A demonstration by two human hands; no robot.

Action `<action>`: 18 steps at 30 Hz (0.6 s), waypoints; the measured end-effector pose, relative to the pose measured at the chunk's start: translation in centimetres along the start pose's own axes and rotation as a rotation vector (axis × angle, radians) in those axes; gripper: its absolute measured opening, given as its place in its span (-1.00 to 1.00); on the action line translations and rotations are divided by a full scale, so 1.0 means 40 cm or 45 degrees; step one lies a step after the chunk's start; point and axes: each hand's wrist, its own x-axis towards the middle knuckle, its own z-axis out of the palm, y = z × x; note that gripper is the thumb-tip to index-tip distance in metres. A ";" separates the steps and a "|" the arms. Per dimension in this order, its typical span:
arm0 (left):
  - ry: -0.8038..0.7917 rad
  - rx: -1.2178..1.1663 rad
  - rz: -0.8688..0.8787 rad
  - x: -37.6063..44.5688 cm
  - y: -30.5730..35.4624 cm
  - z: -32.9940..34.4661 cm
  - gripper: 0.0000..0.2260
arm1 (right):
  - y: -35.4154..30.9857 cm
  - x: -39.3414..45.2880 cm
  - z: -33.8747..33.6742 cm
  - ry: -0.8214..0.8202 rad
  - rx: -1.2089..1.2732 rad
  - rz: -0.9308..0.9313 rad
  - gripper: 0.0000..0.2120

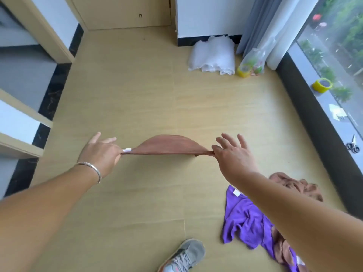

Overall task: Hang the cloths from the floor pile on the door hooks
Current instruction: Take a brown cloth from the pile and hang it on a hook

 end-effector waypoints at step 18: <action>-0.417 -0.358 0.328 -0.407 0.296 0.866 -0.73 | -0.247 -0.601 0.697 -0.685 -0.025 -0.142 -0.77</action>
